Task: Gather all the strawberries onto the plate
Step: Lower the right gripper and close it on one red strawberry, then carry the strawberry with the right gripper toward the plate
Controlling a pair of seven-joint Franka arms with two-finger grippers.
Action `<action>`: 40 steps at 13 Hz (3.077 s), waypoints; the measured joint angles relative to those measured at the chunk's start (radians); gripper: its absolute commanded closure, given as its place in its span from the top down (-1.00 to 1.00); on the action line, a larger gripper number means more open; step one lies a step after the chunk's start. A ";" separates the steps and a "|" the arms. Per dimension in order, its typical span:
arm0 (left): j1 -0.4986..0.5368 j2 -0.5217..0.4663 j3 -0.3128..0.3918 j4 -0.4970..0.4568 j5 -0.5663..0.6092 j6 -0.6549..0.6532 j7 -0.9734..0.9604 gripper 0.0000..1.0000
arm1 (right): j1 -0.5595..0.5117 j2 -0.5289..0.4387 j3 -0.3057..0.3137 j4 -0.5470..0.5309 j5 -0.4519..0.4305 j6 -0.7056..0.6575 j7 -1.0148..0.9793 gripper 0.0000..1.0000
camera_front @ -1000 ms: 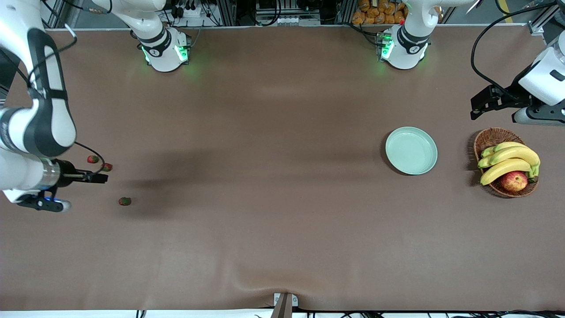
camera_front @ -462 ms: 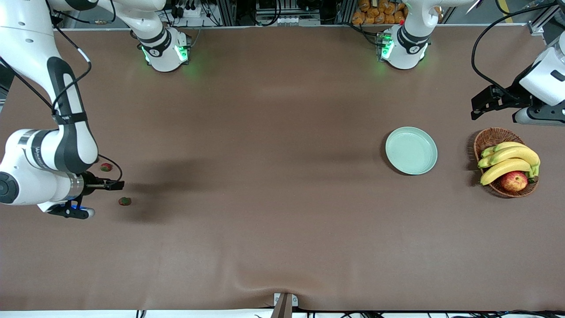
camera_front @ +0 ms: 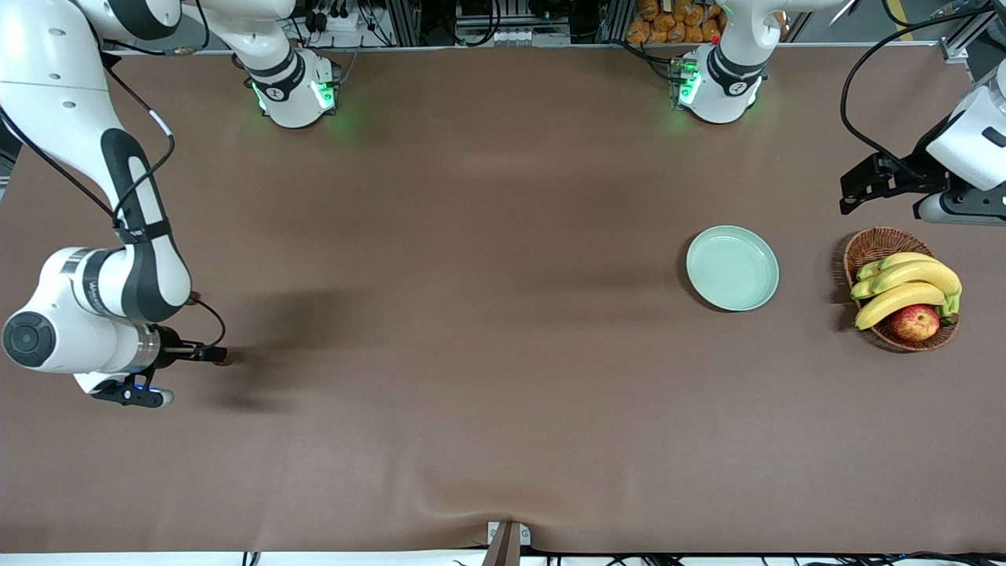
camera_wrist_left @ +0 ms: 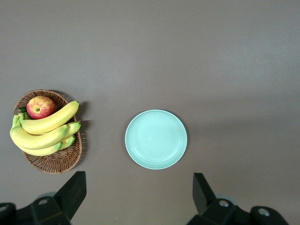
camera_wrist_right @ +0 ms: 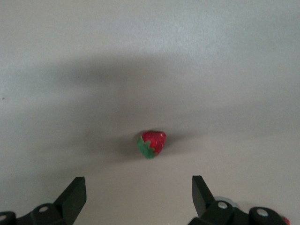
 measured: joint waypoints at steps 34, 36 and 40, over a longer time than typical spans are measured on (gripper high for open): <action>0.001 0.020 0.000 -0.001 -0.003 0.000 0.000 1.00 | -0.024 0.057 -0.003 -0.112 0.001 0.215 -0.032 -1.00; 0.001 0.020 0.000 -0.001 -0.003 0.000 0.000 1.00 | -0.016 0.052 0.009 -0.089 0.001 0.177 -0.033 -1.00; 0.001 0.020 0.000 -0.001 -0.003 0.000 0.000 1.00 | 0.000 -0.026 0.078 -0.040 0.001 0.095 -0.100 -1.00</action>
